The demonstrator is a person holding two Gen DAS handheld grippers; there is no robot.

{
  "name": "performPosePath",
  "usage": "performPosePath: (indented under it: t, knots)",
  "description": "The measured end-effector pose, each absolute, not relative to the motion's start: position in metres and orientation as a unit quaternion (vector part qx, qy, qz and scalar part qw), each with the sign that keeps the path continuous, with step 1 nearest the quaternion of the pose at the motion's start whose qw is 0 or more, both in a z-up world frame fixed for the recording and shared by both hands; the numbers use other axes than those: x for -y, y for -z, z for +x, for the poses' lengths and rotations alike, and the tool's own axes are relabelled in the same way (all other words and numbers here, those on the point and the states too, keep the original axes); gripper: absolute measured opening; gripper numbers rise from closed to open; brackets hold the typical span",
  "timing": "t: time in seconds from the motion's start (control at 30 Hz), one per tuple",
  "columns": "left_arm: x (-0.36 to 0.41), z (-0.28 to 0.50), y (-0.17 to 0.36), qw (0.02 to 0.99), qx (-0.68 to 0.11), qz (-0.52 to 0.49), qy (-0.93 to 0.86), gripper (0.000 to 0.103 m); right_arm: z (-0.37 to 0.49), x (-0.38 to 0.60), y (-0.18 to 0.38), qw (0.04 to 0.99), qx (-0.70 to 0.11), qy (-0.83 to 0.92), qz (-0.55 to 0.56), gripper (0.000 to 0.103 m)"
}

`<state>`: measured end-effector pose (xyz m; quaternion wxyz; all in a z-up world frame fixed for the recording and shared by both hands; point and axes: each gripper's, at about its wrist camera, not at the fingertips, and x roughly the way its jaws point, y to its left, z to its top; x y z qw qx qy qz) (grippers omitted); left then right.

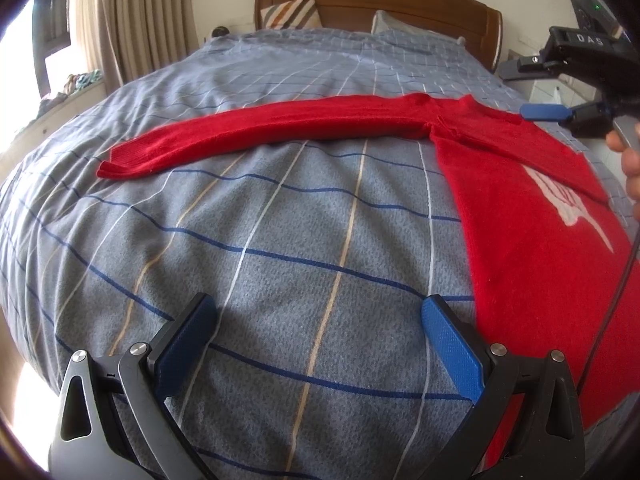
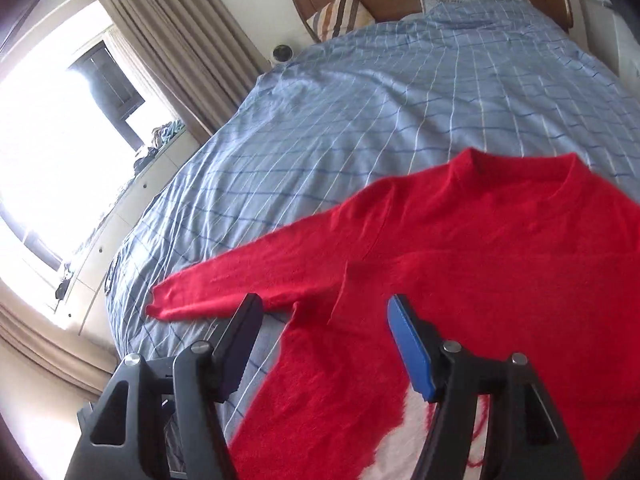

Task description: Fold small clothes

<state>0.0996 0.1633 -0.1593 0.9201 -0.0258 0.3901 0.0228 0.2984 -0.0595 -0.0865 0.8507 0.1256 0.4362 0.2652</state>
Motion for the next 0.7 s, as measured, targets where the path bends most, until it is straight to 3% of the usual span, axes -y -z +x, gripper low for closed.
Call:
performPosePath:
  t: [0.13,0.27,0.5,0.63,0.7]
  knots:
    - [-0.163,0.099,0.16,0.92,-0.39,-0.024,-0.025,0.103,0.247,0.066,0.106,0.852,-0.428,-0.284,0.104,0.066]
    - [-0.162,0.099,0.161,0.92,-0.39,-0.024,-0.028,0.103,0.22,0.131,0.112,0.877,-0.409,-0.242,0.073,0.066]
    - [-0.16,0.099,0.162,0.921,-0.388,-0.021,-0.03,0.103,0.233,0.297,0.112,0.88,-0.422,-0.095,0.196,0.066]
    - [-0.16,0.099,0.162,0.921,-0.388,-0.02,-0.031,0.103,0.235,0.289,0.119,0.894,-0.443,-0.066,-0.018,0.066]
    - [-0.158,0.099,0.162,0.921,-0.387,-0.018,-0.033,0.103,0.236,0.282,0.134,0.883,-0.456,-0.079,-0.071,0.065]
